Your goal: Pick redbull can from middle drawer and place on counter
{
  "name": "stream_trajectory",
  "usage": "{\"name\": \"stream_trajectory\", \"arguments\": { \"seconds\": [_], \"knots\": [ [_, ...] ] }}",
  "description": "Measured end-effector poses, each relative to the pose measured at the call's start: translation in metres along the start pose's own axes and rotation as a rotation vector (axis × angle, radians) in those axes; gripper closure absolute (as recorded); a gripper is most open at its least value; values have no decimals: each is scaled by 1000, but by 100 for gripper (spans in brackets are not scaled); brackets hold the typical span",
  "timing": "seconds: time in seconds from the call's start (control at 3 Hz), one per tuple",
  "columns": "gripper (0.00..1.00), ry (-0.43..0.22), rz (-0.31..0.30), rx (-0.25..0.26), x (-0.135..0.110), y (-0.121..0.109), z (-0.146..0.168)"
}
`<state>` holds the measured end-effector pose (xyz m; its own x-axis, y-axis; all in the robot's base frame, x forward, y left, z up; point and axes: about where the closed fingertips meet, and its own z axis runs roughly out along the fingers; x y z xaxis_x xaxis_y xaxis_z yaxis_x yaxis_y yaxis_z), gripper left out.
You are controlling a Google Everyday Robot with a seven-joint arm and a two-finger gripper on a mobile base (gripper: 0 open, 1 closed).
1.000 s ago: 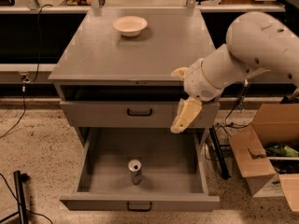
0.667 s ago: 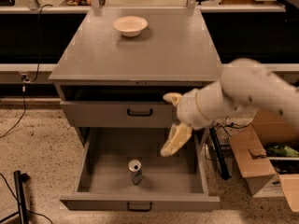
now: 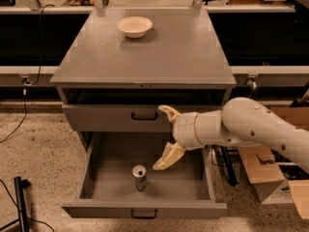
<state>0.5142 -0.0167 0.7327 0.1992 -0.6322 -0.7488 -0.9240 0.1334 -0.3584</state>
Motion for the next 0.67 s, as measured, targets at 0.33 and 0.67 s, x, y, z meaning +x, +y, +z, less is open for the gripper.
{"name": "stream_trajectory", "arguments": {
  "seconds": [0.33,0.67],
  "knots": [
    [0,-5,56,-19,21,11,22],
    [0,11,60,-15,72,34,56]
  ]
}}
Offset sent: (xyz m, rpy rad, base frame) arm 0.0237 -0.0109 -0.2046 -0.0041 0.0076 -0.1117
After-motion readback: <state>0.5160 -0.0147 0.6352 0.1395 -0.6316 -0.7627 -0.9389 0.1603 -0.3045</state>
